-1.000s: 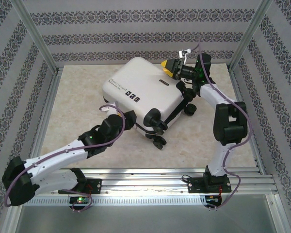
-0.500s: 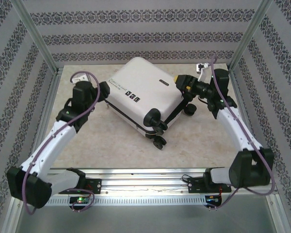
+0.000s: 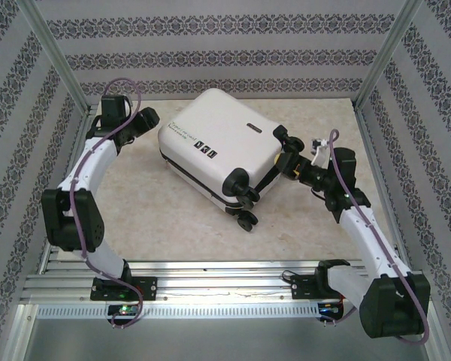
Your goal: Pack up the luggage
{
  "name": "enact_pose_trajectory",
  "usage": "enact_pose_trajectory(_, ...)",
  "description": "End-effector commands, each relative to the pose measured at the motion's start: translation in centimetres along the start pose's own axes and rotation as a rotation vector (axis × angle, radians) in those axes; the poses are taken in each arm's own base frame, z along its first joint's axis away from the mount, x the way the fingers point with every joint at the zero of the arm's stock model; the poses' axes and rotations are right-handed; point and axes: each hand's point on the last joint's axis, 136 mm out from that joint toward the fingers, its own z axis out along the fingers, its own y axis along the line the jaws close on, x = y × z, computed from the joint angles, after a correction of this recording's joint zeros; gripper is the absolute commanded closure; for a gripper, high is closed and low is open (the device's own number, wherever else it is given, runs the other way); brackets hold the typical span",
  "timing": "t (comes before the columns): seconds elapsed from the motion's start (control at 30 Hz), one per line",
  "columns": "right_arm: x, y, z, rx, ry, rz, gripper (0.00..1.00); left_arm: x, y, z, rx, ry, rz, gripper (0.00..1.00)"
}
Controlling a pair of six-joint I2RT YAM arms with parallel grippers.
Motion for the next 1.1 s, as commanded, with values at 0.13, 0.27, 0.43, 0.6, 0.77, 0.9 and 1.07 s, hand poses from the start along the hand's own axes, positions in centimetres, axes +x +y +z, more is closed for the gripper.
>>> enact_pose_trajectory(0.13,0.6,-0.9,1.5,-0.068,-0.003,0.098,0.02,0.7,0.9,3.9,0.009,0.105,-0.028,0.27)
enact_pose_trajectory(0.27,0.4,-1.5,2.1,-0.070,-0.017,0.102,0.02,1.8,2.1,6.0,-0.014,0.141,-0.052,0.29)
enact_pose_trajectory(0.43,0.4,-1.9,2.3,-0.074,-0.020,0.099,0.02,2.4,2.7,7.6,-0.023,0.155,-0.072,0.29)
enact_pose_trajectory(0.6,0.8,-3.3,2.5,-0.086,-0.030,0.140,0.02,3.0,2.4,8.7,-0.020,0.180,-0.068,0.30)
enact_pose_trajectory(0.77,1.0,-4.0,2.9,-0.108,-0.036,0.155,0.02,4.1,1.5,9.6,0.001,0.210,-0.067,0.30)
enact_pose_trajectory(0.9,0.6,-3.4,3.7,-0.171,-0.027,0.129,0.02,5.1,0.3,9.3,0.028,0.224,-0.058,0.31)
enact_pose_trajectory(1.07,0.3,-3.4,4.9,-0.217,-0.002,0.109,0.02,6.0,-1.0,7.8,0.090,0.192,-0.091,0.31)
